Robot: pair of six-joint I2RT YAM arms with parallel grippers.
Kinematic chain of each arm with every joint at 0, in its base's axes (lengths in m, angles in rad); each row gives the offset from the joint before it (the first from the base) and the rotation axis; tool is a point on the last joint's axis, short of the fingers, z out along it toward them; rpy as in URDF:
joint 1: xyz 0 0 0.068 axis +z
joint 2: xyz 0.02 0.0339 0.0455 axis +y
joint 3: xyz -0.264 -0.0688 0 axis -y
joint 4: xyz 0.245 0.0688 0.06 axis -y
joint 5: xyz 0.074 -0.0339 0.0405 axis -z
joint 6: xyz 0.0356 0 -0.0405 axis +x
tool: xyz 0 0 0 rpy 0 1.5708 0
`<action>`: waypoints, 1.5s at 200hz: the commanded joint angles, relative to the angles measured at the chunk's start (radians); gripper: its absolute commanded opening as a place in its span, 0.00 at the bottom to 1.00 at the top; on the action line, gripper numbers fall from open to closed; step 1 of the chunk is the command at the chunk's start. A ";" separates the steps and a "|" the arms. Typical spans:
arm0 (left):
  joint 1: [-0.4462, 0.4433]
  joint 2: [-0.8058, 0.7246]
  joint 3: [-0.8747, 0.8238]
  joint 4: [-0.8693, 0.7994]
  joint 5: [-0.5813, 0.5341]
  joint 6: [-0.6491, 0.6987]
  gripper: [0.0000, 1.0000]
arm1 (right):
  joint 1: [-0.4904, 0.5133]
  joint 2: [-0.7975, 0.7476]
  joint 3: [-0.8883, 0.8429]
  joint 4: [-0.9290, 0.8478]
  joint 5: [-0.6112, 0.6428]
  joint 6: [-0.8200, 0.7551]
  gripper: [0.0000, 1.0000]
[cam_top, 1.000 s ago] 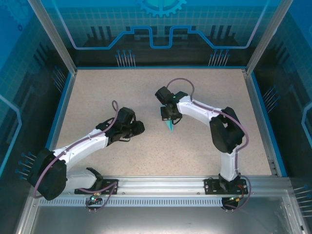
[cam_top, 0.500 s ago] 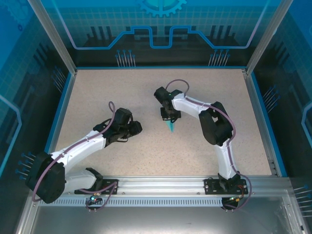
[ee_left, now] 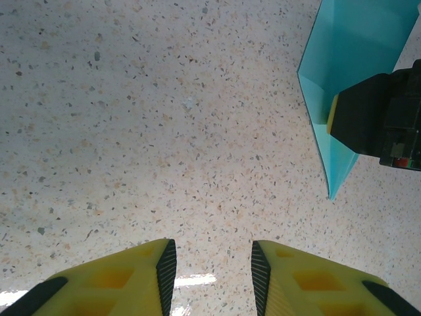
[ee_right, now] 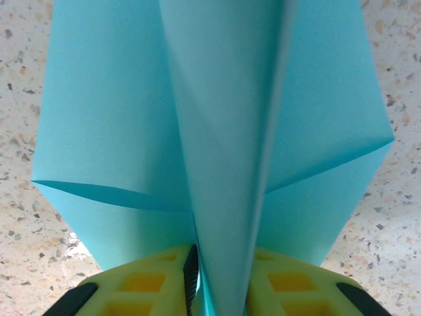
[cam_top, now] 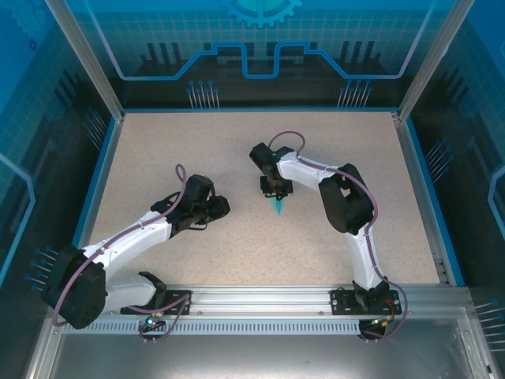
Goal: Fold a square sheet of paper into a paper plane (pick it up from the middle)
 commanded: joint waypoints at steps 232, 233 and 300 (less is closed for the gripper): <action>0.011 0.005 0.013 0.005 0.018 -0.010 0.39 | -0.069 0.108 0.049 0.003 -0.089 -0.026 0.21; 0.011 0.005 0.014 0.004 0.018 -0.010 0.39 | -0.069 0.108 0.049 0.003 -0.089 -0.026 0.21; 0.011 0.000 0.014 0.001 0.020 -0.005 0.39 | -0.070 -0.028 0.092 -0.028 -0.076 -0.061 0.26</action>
